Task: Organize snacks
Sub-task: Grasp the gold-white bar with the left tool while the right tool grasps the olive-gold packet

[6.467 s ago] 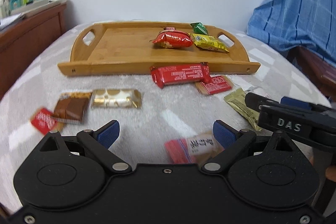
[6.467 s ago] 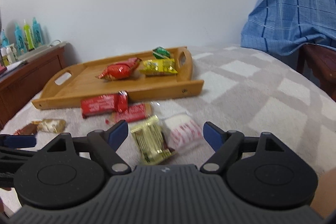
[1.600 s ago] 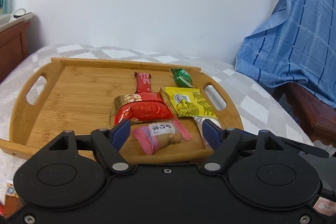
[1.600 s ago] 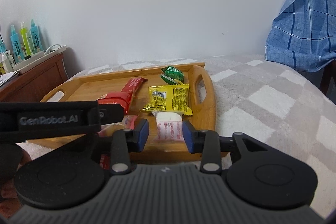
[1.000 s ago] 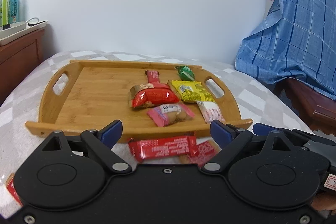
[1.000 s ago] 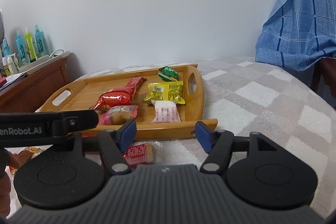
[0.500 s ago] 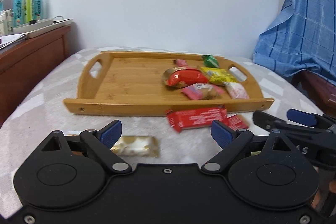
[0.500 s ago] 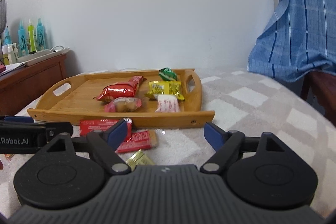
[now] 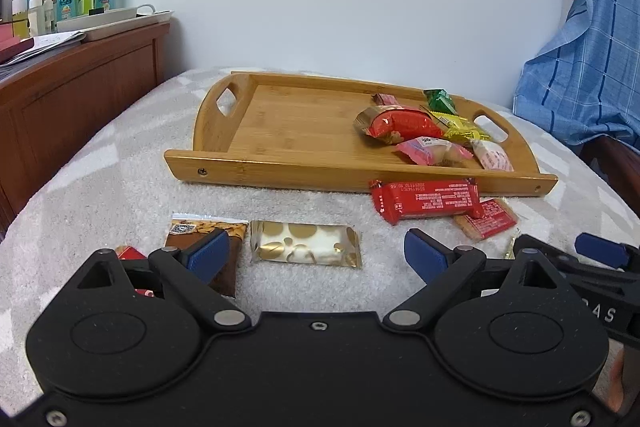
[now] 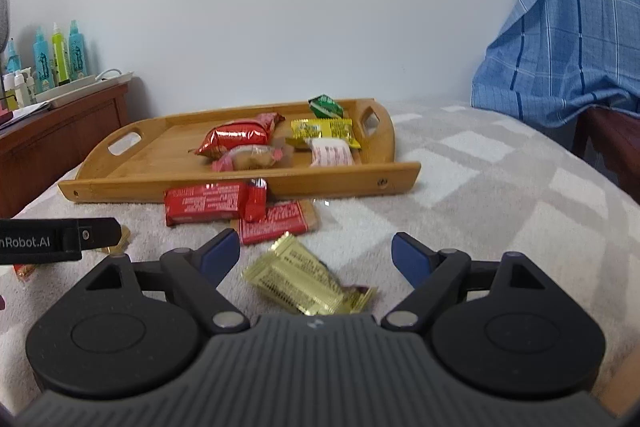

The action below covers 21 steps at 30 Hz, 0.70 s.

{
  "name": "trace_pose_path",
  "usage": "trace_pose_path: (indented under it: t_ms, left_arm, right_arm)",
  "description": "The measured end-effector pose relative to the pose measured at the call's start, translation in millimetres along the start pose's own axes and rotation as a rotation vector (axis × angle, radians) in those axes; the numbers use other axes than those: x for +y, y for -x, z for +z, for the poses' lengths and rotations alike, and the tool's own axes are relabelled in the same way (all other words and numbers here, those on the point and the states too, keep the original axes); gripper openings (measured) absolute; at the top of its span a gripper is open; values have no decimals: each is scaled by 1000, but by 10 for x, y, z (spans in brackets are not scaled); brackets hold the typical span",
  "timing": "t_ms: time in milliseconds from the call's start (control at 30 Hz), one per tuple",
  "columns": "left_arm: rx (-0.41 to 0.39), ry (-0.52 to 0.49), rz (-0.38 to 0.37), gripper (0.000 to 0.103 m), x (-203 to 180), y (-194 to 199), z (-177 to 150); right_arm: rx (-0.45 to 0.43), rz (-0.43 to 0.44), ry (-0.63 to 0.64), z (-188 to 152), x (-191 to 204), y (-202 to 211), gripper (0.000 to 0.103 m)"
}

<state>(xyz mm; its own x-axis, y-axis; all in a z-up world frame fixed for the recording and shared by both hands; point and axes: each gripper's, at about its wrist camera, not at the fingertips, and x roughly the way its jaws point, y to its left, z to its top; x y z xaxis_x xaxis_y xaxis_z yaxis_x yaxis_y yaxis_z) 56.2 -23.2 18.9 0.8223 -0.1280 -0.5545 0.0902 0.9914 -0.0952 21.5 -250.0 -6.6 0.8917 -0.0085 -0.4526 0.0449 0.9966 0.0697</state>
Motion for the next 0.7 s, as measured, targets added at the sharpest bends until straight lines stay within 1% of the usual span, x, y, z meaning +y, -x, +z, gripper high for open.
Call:
trace_pose_path:
  t_ms: [100, 400, 500, 567, 700]
  left_arm:
    - [4, -3, 2, 94, -10, -41, 0]
    - [12, -25, 7, 94, -65, -153, -14]
    - [17, -23, 1, 90, -73, -173, -22]
    - [33, -24, -19, 84, -78, -183, -30]
    - [34, -41, -21, 83, -98, -171, -53]
  right_arm:
    - [1, -20, 9, -47, 35, 11, 91]
    - [31, 10, 16, -126, 142, -9, 91]
    - [35, 17, 8, -132, 150, -18, 91]
    - [36, 15, 10, -133, 155, -23, 91]
    - [38, 16, -2, -127, 141, -29, 91]
